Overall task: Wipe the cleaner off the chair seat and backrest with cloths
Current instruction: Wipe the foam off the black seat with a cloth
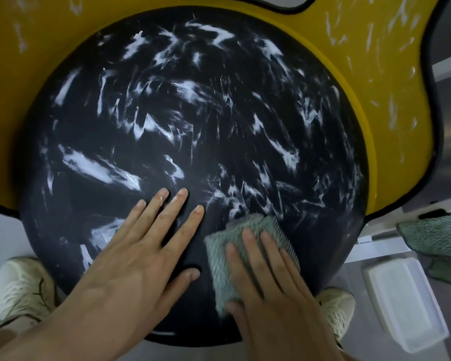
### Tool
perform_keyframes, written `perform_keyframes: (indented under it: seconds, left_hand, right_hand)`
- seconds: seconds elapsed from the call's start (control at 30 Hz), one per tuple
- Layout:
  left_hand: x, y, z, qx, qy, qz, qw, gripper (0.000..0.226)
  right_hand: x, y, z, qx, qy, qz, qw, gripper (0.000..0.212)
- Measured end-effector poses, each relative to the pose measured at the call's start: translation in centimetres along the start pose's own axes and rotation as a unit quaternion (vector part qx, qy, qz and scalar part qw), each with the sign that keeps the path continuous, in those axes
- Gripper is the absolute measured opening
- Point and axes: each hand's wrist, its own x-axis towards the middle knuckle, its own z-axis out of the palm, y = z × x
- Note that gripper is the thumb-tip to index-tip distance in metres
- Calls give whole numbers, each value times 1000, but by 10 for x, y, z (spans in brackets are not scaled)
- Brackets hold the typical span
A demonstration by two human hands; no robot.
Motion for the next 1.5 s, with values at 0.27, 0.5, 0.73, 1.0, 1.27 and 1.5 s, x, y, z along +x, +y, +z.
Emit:
perform_keyframes:
  seconds: [0.27,0.5,0.73,1.0,1.27,1.5]
  left_hand:
    - [-2,-4,0,-11,-4,6,1000,78]
    - [-2,0,1,-9,-7,9,1000,79]
    - [-2,2,-6,-1,-33,-7,999,80]
    - [-1,5,-17,-8,-51,-5,999,76]
    - [5,13,-29,-2,-94,-29,995,79]
    - [0,2,-25,-13,-90,-10,996,79]
  right_hand:
    - [-20,-29,6,12,-7,28,1000,62]
    - [-13,-11,-3,35,-65,-2,997,69]
    - [0,1,-14,47,-91,37,994,65]
    - [-20,-28,5,2,-52,-18,998,67]
    - [-17,-30,4,-29,-89,-16,995,71]
    - [-36,-45,3,-16,-50,65,997,70]
